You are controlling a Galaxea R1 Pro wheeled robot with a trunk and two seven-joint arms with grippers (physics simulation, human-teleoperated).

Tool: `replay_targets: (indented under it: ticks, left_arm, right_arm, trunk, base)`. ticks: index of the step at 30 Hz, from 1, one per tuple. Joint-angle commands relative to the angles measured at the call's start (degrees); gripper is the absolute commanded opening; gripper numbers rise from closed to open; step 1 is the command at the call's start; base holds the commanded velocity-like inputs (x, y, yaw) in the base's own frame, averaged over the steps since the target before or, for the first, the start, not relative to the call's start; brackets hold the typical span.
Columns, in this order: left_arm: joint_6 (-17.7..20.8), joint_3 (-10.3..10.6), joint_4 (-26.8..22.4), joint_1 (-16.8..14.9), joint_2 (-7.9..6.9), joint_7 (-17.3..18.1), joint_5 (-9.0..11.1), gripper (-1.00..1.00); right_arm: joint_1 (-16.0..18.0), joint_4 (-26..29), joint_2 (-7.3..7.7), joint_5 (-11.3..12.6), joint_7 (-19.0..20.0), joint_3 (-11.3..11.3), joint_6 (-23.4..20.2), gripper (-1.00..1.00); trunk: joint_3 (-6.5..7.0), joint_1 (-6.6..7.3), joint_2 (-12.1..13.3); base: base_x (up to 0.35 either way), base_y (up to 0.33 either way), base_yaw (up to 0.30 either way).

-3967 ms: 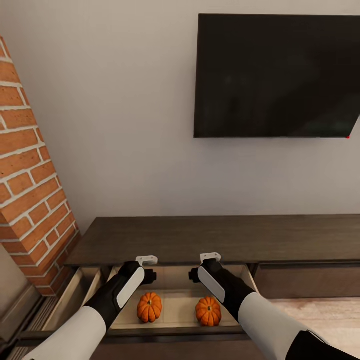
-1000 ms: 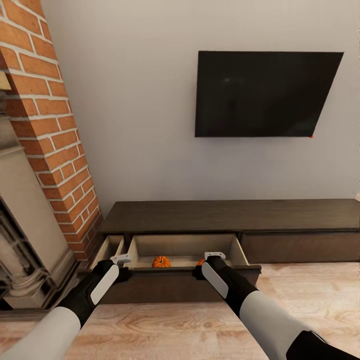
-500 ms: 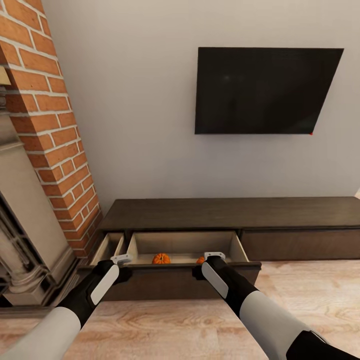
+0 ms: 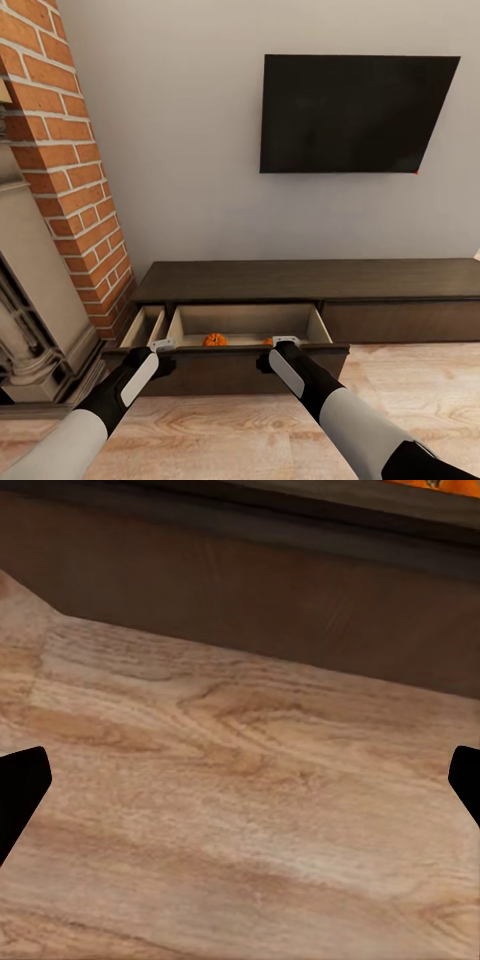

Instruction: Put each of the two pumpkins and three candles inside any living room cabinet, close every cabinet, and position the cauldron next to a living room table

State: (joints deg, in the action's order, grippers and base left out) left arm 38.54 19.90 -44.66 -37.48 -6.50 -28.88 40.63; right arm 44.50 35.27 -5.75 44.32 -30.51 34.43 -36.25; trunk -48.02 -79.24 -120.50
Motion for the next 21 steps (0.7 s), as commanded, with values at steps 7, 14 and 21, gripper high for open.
replay_targets:
  ticks: [7,14,21]
  left_arm:
    - [-0.1,0.3,-0.1,-0.1,-0.31,-0.6,0.6,1.0]
    - [-0.1,0.3,0.0,-0.1,-0.43,-0.6,0.6,1.0]
    - [-0.4,0.4,0.5,-0.1,-0.46,-0.6,0.3,1.0]
  right_arm:
    - [0.1,0.0,0.04,0.6,-0.4,0.3,-0.1,1.0]
    - [0.1,0.1,0.04,0.6,-0.3,0.3,-0.1,1.0]
    - [0.1,0.1,0.04,0.6,-0.3,0.3,0.1,1.0]
  trunk:
    - [-1.32,-1.54,-2.9]
    - [-2.58,-3.07,-5.7]
    - [-3.83,-4.61,-8.5]
  base:
    - [0.0,0.0,0.0]
    - [0.0,0.0,0.0]
    - [0.0,0.0,0.0]
